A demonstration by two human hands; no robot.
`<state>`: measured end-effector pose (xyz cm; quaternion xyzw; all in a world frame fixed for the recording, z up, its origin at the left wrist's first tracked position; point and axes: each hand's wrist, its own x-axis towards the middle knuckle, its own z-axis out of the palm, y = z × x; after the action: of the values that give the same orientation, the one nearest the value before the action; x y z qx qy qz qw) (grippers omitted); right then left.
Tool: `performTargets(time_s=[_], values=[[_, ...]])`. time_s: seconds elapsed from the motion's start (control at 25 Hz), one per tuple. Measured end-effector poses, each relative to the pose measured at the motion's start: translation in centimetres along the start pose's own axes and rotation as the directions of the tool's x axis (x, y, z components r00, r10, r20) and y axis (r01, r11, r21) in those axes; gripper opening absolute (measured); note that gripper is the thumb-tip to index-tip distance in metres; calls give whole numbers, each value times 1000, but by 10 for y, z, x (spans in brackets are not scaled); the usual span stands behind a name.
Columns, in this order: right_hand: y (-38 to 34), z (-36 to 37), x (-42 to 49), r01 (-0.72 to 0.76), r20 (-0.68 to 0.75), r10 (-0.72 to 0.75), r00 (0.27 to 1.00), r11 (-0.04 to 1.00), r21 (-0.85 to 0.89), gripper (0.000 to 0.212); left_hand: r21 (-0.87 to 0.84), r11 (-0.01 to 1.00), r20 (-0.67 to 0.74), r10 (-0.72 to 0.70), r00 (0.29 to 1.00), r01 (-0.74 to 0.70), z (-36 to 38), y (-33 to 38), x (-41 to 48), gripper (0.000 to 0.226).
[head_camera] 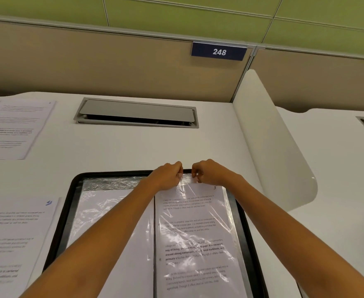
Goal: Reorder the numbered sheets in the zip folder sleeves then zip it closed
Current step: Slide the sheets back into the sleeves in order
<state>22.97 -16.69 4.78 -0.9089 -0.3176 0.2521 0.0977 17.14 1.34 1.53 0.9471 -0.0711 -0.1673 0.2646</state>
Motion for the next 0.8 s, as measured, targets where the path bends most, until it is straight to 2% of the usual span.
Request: performTargets(time_s=[0.12,0.28,0.56,0.8], values=[[2,3,-2,-20,6,20,1000,1000,23,11,-23,1000,-37,-2,999,1,2,-1,-2,15],[9,3,-8,-30,-39,35,999,994,102,13,-168,986,-29,-24,999,19,2,3,-6,27],[15,7,-12,-42,-29,47,999,990,132,19,-231,973,-45,2,999,-12,11,11,-4,35],[29,9,-15,-24,-99,35,995,993,113,20,-258,966,32,-24,999,32,15,29,4,41]])
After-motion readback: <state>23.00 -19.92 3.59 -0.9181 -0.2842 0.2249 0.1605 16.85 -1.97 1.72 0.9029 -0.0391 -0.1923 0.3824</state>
